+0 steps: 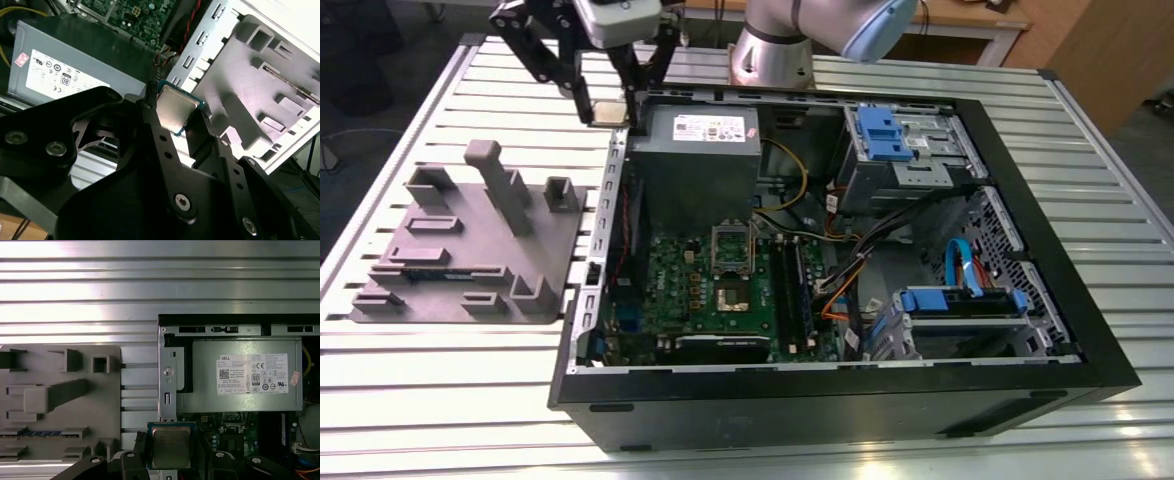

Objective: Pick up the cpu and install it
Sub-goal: 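Pick up the cpu and move it towards the insertion slot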

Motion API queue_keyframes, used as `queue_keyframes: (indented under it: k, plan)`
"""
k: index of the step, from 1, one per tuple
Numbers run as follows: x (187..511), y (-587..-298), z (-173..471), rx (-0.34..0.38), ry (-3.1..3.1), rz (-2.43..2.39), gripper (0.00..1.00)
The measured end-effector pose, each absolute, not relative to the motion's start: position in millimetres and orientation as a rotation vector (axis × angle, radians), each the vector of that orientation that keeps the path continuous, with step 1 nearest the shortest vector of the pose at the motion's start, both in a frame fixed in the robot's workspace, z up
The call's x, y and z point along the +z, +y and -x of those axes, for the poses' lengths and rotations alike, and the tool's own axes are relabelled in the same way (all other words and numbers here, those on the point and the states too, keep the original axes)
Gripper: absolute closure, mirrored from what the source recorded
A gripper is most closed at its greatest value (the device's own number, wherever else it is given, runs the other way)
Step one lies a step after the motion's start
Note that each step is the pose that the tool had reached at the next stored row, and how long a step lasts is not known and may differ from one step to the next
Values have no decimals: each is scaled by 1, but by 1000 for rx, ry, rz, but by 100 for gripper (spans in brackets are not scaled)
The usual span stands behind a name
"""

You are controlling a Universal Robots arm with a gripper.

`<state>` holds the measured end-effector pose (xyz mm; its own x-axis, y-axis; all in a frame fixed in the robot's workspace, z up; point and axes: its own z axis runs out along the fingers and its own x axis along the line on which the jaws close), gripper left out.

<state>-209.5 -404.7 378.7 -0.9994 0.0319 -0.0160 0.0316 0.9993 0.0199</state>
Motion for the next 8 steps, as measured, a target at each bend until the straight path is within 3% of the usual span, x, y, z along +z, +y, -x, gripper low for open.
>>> queue_keyframes:
  k: [8]
  plan:
    - [379, -405, 193, 31, 3125, -50, 53]
